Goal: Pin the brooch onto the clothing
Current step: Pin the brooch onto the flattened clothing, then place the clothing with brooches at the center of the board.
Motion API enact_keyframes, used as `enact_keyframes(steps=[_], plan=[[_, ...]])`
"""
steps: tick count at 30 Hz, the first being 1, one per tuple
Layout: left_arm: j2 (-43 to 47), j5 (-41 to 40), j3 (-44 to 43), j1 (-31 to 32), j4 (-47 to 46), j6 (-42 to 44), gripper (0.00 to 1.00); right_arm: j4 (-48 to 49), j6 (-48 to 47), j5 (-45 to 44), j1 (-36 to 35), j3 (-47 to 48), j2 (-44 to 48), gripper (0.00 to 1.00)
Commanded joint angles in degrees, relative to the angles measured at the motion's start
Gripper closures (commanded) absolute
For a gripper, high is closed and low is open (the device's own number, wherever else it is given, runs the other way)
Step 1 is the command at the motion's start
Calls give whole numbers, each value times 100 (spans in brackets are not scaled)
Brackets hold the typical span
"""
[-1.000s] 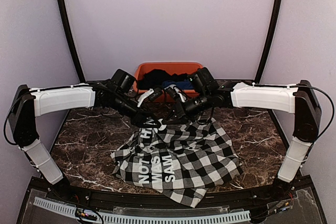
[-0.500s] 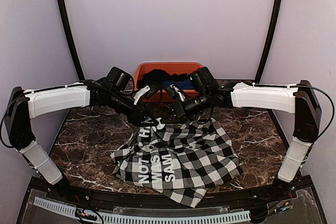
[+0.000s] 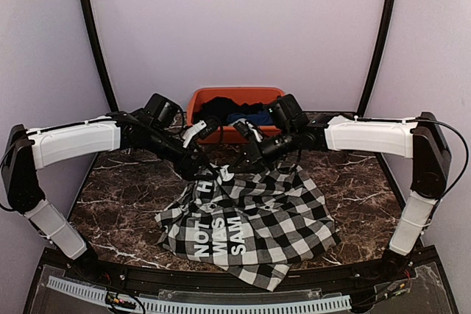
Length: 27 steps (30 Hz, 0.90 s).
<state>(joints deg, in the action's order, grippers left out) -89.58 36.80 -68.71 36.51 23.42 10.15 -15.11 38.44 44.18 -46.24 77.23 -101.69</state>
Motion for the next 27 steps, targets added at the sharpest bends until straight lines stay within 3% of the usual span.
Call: enact_keyframes(steps=[1, 3, 5, 8, 16, 18, 22, 27], plan=[[228, -131, 157, -20, 315, 128, 15, 222, 248, 180, 152, -110, 108, 100], [181, -170, 131, 14, 359, 161, 19, 223, 353, 239, 180, -128, 87, 100], [79, -158, 85, 36, 414, 192, 29, 285, 462, 328, 194, -138, 87, 100], [-71, -140, 27, 59, 507, 232, 53, 325, 585, 422, 202, -130, 96, 100], [-104, -272, 44, 62, 473, 254, 94, 316, 844, 592, 257, -180, 212, 97], [-104, -340, 56, 66, 449, 249, 99, 336, 927, 710, 256, -205, 262, 87], [-134, -586, 71, 67, 412, 222, 99, 456, 1090, 1008, 208, -260, 408, 62], [-192, -600, 52, 58, 394, 207, 99, 830, 1259, 1421, 108, -295, 631, 52]])
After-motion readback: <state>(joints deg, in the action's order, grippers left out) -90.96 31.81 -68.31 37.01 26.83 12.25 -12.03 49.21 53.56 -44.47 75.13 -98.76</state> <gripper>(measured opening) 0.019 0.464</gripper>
